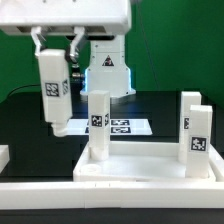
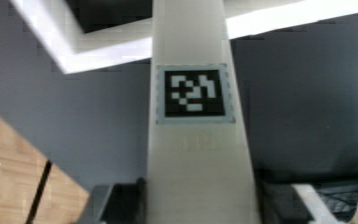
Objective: Assemble desk
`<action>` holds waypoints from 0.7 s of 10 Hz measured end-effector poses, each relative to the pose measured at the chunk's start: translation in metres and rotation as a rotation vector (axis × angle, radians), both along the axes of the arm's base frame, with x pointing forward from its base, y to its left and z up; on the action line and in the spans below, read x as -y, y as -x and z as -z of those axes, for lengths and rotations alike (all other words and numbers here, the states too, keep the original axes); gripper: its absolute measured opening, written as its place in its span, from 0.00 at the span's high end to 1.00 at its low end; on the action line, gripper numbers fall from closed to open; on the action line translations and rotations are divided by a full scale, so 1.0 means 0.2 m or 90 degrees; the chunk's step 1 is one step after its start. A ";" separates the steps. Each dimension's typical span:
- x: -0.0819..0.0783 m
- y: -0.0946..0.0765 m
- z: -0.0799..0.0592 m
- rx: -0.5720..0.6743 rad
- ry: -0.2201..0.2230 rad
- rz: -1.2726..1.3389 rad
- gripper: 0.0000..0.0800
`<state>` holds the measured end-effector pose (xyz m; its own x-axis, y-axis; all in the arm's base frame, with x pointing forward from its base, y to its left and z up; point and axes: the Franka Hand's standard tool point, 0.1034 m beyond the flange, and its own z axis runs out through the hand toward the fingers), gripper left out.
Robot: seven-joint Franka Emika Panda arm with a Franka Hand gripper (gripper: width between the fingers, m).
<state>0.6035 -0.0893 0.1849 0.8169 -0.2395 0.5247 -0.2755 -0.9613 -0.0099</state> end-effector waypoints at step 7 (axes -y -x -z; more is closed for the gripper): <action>-0.11 -0.03 0.06 -0.006 -0.016 0.008 0.64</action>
Offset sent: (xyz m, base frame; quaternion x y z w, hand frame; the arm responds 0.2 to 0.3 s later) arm 0.0000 0.0000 0.0000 0.0000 0.0000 0.0000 1.0000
